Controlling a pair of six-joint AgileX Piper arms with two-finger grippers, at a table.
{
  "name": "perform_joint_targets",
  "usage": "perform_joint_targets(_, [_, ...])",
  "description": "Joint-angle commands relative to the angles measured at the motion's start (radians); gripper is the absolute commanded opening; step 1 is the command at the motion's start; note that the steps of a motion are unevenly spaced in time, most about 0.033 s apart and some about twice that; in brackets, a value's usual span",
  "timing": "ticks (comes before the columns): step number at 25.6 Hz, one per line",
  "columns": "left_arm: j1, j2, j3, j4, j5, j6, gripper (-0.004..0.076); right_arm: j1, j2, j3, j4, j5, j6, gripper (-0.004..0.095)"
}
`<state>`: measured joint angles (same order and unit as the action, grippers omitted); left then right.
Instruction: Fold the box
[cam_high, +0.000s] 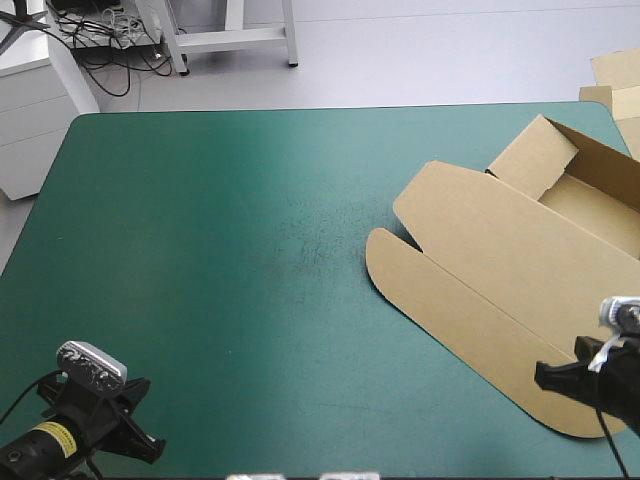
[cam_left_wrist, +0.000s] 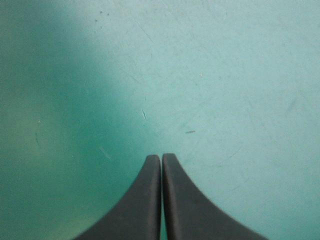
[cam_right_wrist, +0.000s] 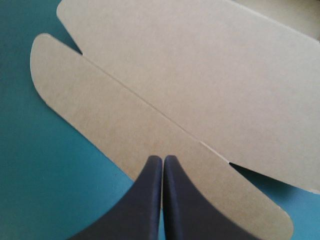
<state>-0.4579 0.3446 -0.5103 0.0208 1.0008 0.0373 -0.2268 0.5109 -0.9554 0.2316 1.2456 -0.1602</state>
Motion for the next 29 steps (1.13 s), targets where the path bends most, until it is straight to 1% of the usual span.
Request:
perform_joint_targets(1, [-0.005, -0.045, -0.027, -0.032, -0.082, 0.0, -0.001, 0.026, -0.061, 0.075, 0.01, -0.029, -0.07, -0.0005])
perform_joint_targets(4, [-0.005, -0.098, -0.022, -0.037, -0.08, 0.0, -0.001, 0.027, -0.121, 0.147, 0.03, -0.031, -0.079, -0.0005])
perform_joint_targets(8, [-0.005, -0.156, -0.014, -0.037, -0.089, 0.0, -0.001, 0.027, -0.2, 0.234, 0.074, -0.036, -0.158, -0.0005])
perform_joint_targets(11, [-0.005, -0.174, -0.014, -0.041, -0.089, 0.0, -0.001, 0.027, -0.258, 0.295, 0.091, -0.038, -0.215, -0.0005])
perform_joint_targets(16, [-0.005, -0.175, -0.014, -0.048, -0.09, -0.007, -0.001, 0.027, -0.346, 0.381, 0.089, -0.079, -0.228, -0.0005])
perform_joint_targets(19, [-0.005, -0.175, -0.014, -0.048, -0.09, -0.007, -0.001, 0.027, -0.389, 0.415, 0.084, -0.071, -0.192, -0.0005])
perform_joint_targets(22, [-0.005, -0.175, -0.014, -0.048, -0.09, -0.007, -0.001, 0.027, -0.417, 0.411, 0.098, -0.044, -0.061, -0.0005])
perform_joint_targets(29, [-0.005, -0.175, -0.014, -0.048, -0.09, -0.007, -0.001, 0.025, -0.418, 0.413, 0.108, -0.046, -0.054, -0.0005])
